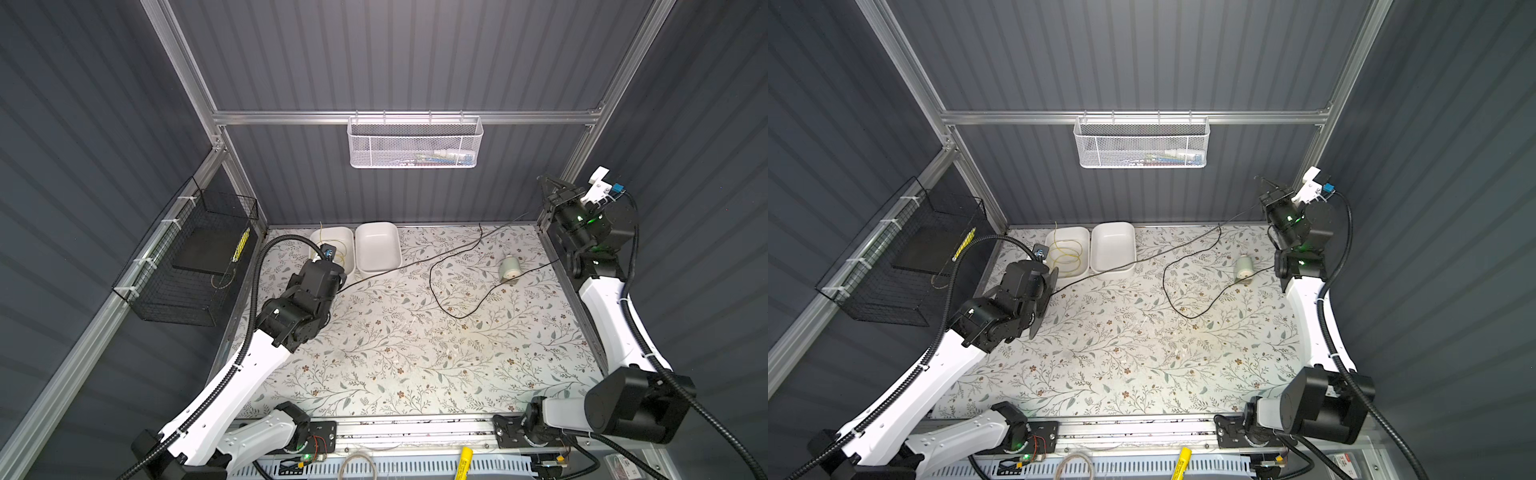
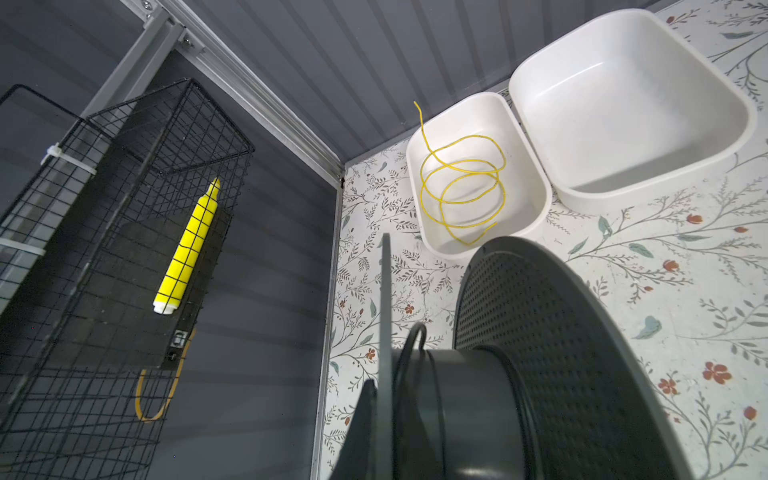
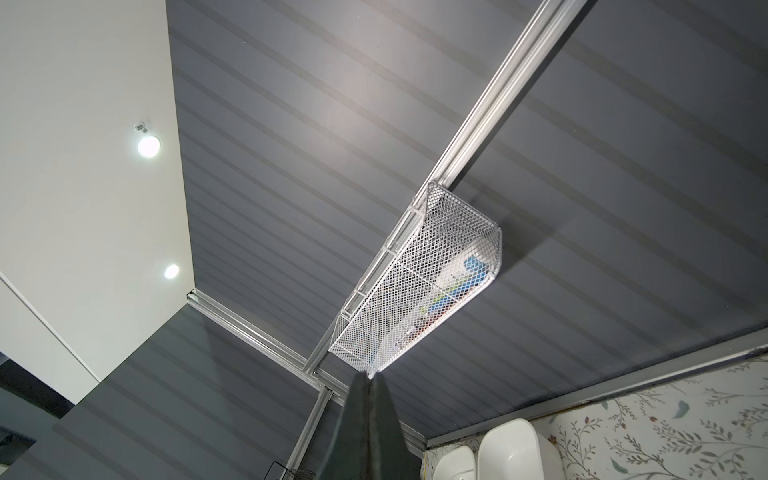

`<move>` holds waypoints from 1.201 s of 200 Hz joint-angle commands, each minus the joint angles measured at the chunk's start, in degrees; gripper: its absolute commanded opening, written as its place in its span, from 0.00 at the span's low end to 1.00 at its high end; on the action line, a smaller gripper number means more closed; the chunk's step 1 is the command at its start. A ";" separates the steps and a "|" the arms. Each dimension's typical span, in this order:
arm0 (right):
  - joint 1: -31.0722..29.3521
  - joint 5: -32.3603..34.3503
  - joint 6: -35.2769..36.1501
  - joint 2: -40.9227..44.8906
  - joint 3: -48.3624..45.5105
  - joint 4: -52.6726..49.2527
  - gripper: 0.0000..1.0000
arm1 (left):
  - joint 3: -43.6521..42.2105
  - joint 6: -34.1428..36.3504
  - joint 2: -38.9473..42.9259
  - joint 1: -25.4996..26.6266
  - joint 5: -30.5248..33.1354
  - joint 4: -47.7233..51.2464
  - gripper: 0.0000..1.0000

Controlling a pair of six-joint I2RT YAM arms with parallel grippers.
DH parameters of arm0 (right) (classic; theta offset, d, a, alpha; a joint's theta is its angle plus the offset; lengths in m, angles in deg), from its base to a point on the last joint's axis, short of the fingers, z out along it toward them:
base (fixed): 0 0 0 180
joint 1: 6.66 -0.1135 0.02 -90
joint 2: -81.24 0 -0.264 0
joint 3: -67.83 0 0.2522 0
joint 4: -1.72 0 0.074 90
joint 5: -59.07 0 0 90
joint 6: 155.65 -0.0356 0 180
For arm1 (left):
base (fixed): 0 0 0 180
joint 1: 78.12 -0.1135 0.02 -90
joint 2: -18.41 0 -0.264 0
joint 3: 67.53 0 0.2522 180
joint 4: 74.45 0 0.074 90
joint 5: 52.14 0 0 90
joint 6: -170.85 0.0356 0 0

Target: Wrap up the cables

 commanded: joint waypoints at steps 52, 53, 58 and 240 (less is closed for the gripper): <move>-0.86 3.15 6.26 -8.91 9.57 -5.62 0.00 | 3.57 4.32 -1.39 -0.47 -11.79 3.64 0.00; -0.90 3.22 6.33 -9.30 9.93 -5.92 0.00 | 3.57 4.34 -1.44 -0.47 -11.92 3.73 0.00; -0.84 3.24 6.38 -10.23 10.70 -6.39 0.00 | 3.71 4.45 -1.67 -0.47 -12.50 3.99 0.00; -2.38 8.69 11.01 -21.19 11.16 -10.49 0.00 | 16.63 5.77 5.52 0.35 -37.04 6.45 0.00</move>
